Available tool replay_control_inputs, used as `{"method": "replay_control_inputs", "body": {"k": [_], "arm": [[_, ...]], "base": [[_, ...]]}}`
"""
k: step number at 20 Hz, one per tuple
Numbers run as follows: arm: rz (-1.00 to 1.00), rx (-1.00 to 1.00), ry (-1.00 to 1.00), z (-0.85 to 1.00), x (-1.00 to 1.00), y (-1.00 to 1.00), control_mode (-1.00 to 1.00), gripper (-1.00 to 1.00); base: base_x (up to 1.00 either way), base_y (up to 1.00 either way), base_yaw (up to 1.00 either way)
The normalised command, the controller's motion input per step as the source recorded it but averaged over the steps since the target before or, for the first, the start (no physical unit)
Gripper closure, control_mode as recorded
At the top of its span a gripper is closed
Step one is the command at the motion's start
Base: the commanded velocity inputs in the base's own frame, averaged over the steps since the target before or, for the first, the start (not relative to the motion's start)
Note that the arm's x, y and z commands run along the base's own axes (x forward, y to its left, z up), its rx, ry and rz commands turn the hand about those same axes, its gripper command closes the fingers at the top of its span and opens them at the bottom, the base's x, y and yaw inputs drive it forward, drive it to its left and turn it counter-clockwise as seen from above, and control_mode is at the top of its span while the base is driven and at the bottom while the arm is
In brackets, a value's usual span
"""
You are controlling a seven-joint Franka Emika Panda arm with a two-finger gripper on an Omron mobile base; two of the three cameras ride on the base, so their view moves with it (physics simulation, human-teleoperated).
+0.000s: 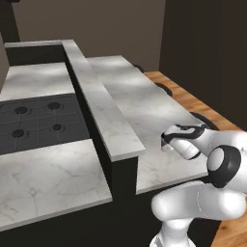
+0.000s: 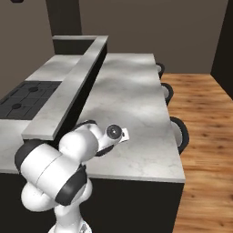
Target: Move the drinks to the dining counter.
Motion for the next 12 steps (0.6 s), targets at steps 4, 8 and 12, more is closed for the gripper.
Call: {"method": "replay_control_inputs", "body": {"k": [4, 8, 12], "arm": [[0.00, 0.00, 0.00, -0.24, 0.18, 0.00, -1.00, 1.00], [0.01, 0.00, 0.00, -0.16, 0.02, 0.00, -1.00, -1.00], [0.03, 0.00, 0.00, -0.01, -0.01, -0.01, -1.00, -1.00]], "base": [[0.00, 0.00, 0.00], [0.00, 0.00, 0.00], [0.00, 0.00, 0.00]]}}
